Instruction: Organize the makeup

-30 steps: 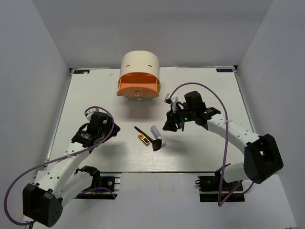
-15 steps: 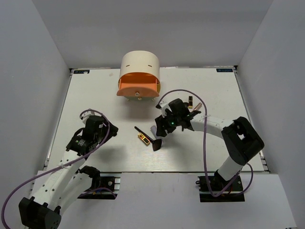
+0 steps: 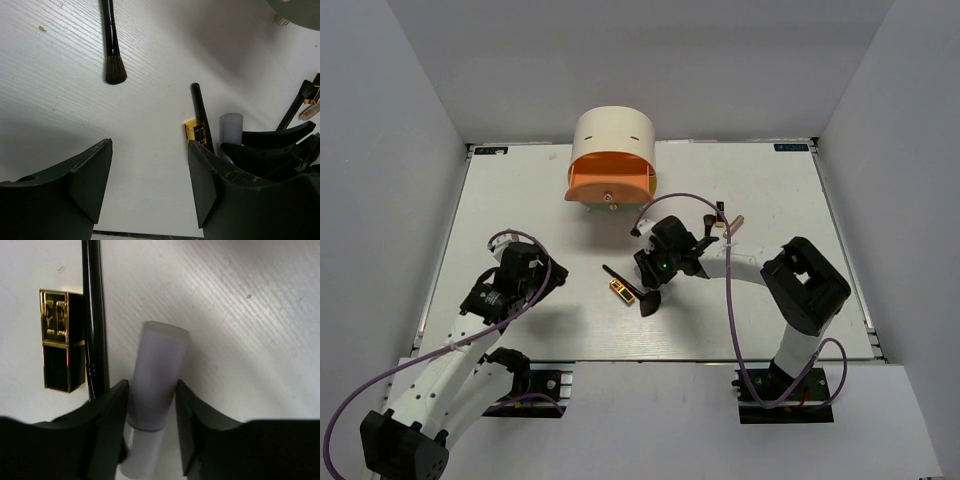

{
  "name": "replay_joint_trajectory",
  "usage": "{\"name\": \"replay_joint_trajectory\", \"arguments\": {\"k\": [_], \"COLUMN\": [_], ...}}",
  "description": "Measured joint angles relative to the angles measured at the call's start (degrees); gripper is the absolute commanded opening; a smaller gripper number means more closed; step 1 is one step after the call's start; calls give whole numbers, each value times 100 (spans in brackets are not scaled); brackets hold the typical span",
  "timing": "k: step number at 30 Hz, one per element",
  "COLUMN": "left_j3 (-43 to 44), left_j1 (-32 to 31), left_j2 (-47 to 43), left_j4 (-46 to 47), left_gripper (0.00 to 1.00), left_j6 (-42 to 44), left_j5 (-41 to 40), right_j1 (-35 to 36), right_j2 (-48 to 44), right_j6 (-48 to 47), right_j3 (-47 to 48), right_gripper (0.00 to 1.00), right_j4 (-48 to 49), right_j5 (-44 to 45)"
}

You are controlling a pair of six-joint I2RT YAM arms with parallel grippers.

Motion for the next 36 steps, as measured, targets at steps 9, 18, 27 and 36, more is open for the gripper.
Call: {"name": "replay_joint_trajectory", "arguments": {"k": [9, 18, 27, 36], "left_j3": [-39, -216, -496, -498], "left_j1": [0, 0, 0, 0], "left_j2": [-48, -103, -103, 22], "left_j4": [17, 348, 1266, 1825], "left_gripper": [72, 72, 72, 72], "left_j6": [0, 57, 293, 636], "left_j5": [2, 151, 782, 1368], "right_j1": [-26, -503, -686, -859], "right_j2": [-153, -2085, -2857, -905], "right_j6": [-382, -1891, -2883, -3145], "right_j3": [-76, -116, 1624, 3794], "right_gripper": [0, 0, 0, 0], "right_j4": [-92, -944, -1362, -610], "right_j5": [339, -1054, -2061, -2050]}}
